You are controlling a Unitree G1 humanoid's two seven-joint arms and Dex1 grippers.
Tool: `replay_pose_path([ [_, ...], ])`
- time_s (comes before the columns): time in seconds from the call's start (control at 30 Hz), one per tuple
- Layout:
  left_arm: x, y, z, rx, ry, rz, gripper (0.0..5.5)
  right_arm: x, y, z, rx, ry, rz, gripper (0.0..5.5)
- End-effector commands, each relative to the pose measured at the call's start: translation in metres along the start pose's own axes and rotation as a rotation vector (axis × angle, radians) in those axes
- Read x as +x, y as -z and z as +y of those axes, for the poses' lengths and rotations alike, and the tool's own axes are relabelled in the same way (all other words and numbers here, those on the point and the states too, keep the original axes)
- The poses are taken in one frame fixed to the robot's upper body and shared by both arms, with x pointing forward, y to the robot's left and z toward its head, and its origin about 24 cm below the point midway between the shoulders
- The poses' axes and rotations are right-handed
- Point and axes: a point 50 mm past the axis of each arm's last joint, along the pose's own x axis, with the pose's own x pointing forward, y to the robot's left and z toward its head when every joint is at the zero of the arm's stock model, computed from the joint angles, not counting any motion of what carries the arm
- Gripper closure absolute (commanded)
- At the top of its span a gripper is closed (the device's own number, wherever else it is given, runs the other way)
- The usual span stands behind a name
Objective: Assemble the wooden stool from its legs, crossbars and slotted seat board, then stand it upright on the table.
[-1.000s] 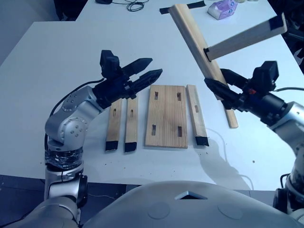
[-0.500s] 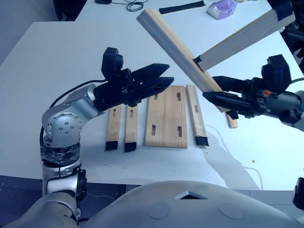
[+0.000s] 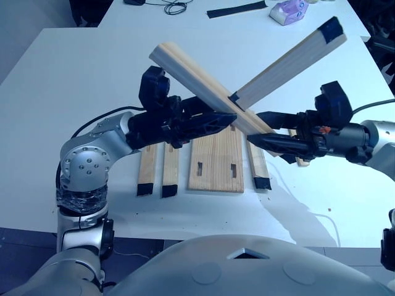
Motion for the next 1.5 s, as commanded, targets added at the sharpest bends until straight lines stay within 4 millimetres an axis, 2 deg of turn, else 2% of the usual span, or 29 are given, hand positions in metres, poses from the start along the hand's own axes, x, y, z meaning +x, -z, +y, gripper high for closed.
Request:
replay_pose_path([
  [0.03,0.003,-0.002,-0.002,0.001,0.025,0.022,2.48,0.0,0.0,0.002,-0.019,-0.015,0.021,3.39],
  [0.3,0.003,-0.006,-0.002,-0.031,0.031,0.0,2.48,-0.001,0.001,0.0,-0.028,-0.023,0.032,3.39],
  [0.5,-0.002,-0.007,-0.005,-0.057,0.073,0.011,3.36,-0.002,0.001,-0.003,-0.035,-0.015,0.037,3.39],
  [0.83,-0.006,-0.001,-0.013,-0.065,0.127,0.057,3.38,-0.001,0.002,-0.002,-0.046,-0.017,0.051,3.39],
  [0.9,-0.005,-0.001,-0.012,-0.062,0.124,0.057,3.38,0.0,0.002,-0.006,-0.073,0.031,0.062,3.39],
  [1.1,-0.005,-0.002,-0.009,-0.049,0.102,0.055,3.38,-0.004,0.023,-0.005,-0.118,0.043,0.209,2.29],
  [1.2,-0.006,-0.003,-0.007,-0.033,0.082,0.062,3.38,-0.013,0.034,-0.011,-0.141,0.101,0.269,1.8],
  [1.33,-0.011,-0.009,-0.003,0.054,0.014,0.11,3.38,-0.035,0.043,-0.018,-0.151,0.192,0.318,1.78],
  [1.5,-0.023,-0.017,-0.009,0.149,-0.013,0.224,3.38,-0.053,0.052,-0.015,-0.145,0.281,0.334,1.78],
])
